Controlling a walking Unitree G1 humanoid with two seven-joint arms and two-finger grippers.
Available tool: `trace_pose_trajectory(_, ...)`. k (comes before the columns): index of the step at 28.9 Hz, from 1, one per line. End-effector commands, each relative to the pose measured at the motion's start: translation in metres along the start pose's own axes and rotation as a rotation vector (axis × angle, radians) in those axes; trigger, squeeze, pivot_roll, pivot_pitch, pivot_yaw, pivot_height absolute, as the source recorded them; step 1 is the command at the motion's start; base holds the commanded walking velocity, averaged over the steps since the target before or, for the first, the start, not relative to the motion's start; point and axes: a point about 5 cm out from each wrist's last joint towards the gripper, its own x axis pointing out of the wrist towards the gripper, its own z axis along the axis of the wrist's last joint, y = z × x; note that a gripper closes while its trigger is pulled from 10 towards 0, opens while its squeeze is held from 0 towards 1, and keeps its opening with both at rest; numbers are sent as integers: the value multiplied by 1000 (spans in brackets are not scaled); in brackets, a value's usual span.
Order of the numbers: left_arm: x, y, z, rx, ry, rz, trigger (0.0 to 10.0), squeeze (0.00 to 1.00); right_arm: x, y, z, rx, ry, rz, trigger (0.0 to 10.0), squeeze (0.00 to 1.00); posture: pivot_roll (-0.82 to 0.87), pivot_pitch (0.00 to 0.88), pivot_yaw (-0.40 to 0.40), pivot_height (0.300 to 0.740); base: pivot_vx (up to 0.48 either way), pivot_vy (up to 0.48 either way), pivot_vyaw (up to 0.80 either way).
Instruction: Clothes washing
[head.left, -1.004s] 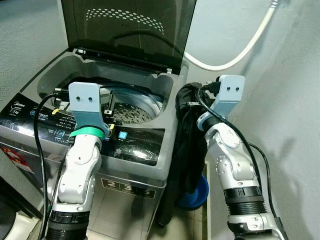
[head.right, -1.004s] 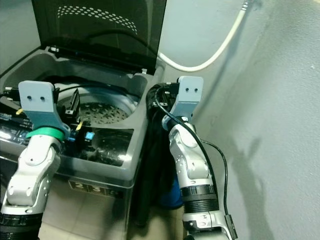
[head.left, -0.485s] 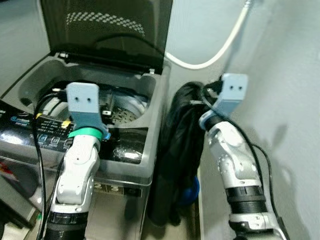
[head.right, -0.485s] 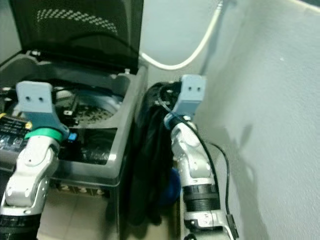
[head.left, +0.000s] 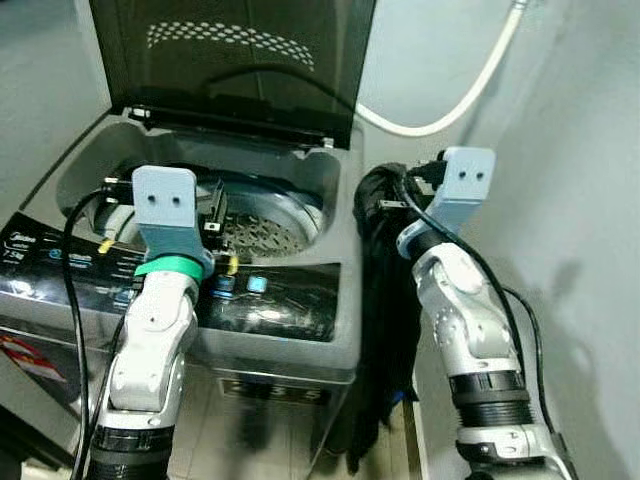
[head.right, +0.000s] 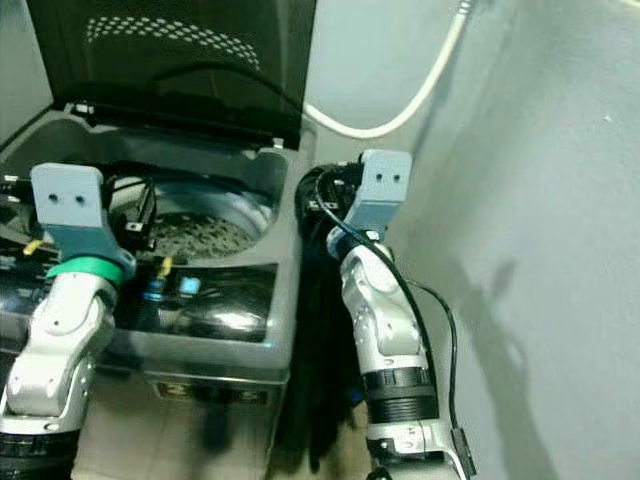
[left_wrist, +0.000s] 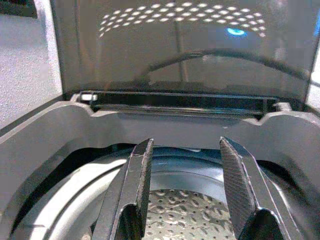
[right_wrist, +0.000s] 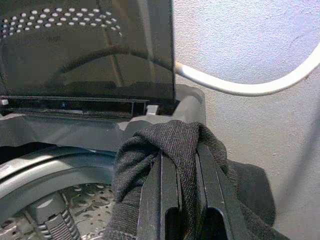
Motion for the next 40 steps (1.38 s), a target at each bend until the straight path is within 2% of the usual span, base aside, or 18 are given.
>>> trace_pose_trajectory(1, -1, 1, -3, 0, 16, 4, 10000, 0, 3, 8, 15, 3, -72, 29, 10000, 0, 153, 25, -55, 740, 0, 480, 0)
trace_pose_trajectory(14, -1, 3, -4, 6, 27, 8, 10000, 0, 4, 7, 14, 4, -72, 23, 10000, 0, 154, 24, -53, 740, 0, 480, 0)
trace_pose_trajectory(21, -2, 13, -12, 49, 94, 48, 10000, 0, 4, 6, 15, 5, -75, 21, 10000, 0, 152, 22, -51, 740, 0, -477, 0)
trace_pose_trajectory(28, -4, 22, -18, 11, 133, 119, 10000, 0, 4, 7, 15, 6, -76, 25, 10000, 0, 150, 21, -52, 740, 85, -421, 0)
trace_pose_trajectory(40, -5, 21, -19, 8, 132, 128, 10000, 0, 5, 14, 13, -6, -61, 66, 10000, 0, 149, 20, -60, 740, 0, 0, 0)
